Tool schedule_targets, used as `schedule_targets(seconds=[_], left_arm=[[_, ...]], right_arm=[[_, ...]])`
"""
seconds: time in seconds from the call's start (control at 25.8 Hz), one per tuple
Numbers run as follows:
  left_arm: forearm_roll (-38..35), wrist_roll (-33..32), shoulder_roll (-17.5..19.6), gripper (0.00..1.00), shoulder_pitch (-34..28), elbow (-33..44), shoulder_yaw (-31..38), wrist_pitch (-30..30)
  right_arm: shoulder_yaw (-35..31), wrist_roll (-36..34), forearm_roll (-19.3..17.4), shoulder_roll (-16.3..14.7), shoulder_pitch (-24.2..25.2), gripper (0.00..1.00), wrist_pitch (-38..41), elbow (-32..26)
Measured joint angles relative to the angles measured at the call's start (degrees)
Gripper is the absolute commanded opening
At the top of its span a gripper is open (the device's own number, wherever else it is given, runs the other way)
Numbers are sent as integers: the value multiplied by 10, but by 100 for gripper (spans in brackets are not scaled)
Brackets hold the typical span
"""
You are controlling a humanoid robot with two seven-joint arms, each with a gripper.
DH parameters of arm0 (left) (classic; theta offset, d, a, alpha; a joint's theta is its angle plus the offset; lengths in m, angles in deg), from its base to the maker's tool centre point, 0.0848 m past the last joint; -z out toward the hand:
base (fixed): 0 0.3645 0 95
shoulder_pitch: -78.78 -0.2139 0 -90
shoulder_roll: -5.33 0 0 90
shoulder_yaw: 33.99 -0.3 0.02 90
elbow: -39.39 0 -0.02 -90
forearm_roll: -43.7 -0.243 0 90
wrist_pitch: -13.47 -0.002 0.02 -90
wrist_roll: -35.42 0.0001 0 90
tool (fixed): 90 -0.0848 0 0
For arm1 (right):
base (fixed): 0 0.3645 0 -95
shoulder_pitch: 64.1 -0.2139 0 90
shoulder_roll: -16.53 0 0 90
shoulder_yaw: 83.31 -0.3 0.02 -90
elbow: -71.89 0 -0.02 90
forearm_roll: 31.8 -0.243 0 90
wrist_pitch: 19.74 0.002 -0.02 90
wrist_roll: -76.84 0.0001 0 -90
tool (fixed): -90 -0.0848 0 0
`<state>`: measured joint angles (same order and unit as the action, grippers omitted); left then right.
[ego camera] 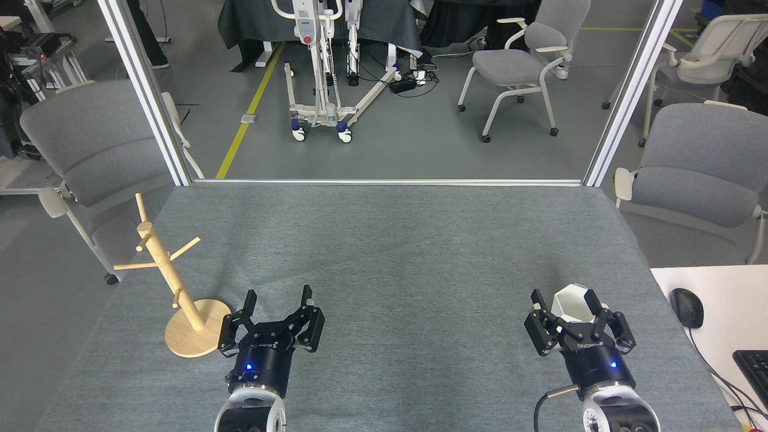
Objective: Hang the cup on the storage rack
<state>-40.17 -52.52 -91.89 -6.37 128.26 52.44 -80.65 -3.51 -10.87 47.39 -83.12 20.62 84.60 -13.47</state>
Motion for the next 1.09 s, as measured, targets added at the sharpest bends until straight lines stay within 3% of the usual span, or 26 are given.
schedule_targets(seconds=[0.43,0.66,1.09], left_arm=[[1,-7,2,99,-2,0,-5,-6],[-2,-3,3,99,2,3,-5,5],[-4,-6,2,99,-1,3,-6,3]], right_arm=[[-3,2,0,-2,5,100,3,-10],[-62,-5,-1,-21,20,100,32,-15],[-106,-6,18,-71,21,99,77,89]])
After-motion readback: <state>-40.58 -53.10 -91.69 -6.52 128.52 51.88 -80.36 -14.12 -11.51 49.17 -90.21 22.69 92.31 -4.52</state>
